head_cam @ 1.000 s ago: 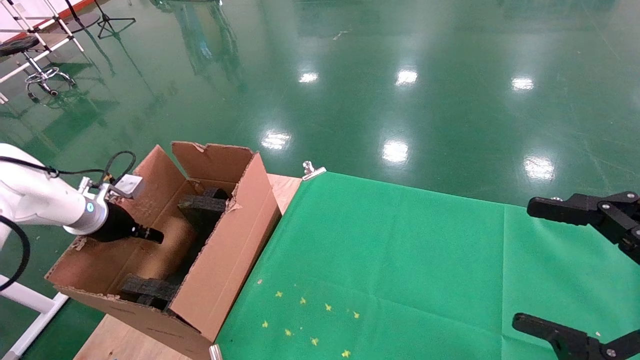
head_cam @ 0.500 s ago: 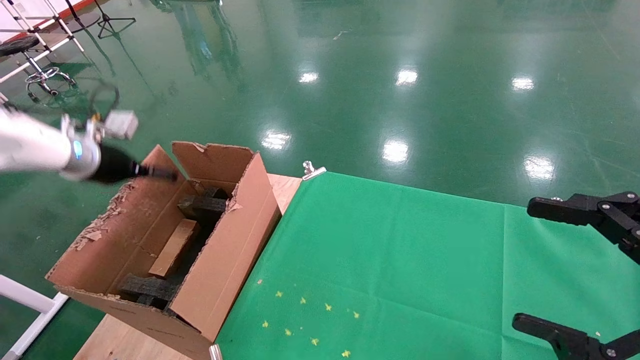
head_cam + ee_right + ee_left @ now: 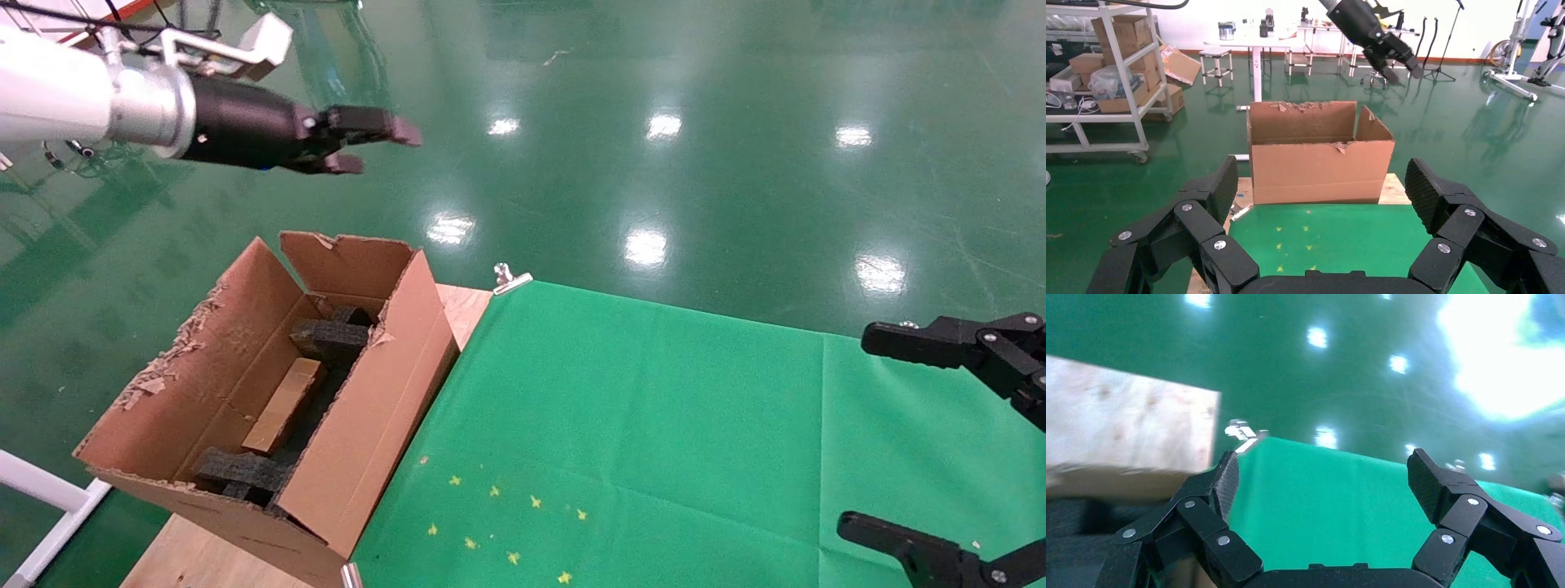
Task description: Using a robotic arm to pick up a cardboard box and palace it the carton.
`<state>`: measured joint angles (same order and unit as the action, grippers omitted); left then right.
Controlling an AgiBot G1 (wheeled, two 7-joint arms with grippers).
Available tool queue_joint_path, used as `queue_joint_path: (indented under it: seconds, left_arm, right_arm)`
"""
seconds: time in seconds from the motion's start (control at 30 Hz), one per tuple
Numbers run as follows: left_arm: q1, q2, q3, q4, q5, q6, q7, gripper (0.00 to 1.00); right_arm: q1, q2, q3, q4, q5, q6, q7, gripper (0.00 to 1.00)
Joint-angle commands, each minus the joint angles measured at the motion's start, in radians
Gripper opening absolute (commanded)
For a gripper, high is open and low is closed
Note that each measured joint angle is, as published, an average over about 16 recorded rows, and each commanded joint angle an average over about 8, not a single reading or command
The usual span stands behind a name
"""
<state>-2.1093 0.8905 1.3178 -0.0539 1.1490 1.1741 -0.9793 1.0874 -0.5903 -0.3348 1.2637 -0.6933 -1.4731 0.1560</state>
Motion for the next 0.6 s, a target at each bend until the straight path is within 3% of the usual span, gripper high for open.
queue_joint_path:
  seconds: [0.03,0.37,0.6]
  left_arm:
    - [-0.011,0.004,-0.015,-0.012,-0.021,0.037,-0.018,1.00]
    - [0.012,-0.003,-0.032,-0.034,-0.027,0.039,0.001,1.00]
    - [0.117,-0.031,-0.137,-0.158,-0.068,0.070,0.083,1.00]
  right_arm:
    - [0.000,0.000,0.000,0.000,0.000,0.000,0.000,1.00]
    - [0.000,0.000,0.000,0.000,0.000,0.000,0.000,1.00]
    - [0.000,0.000,0.000,0.000,0.000,0.000,0.000,1.00]
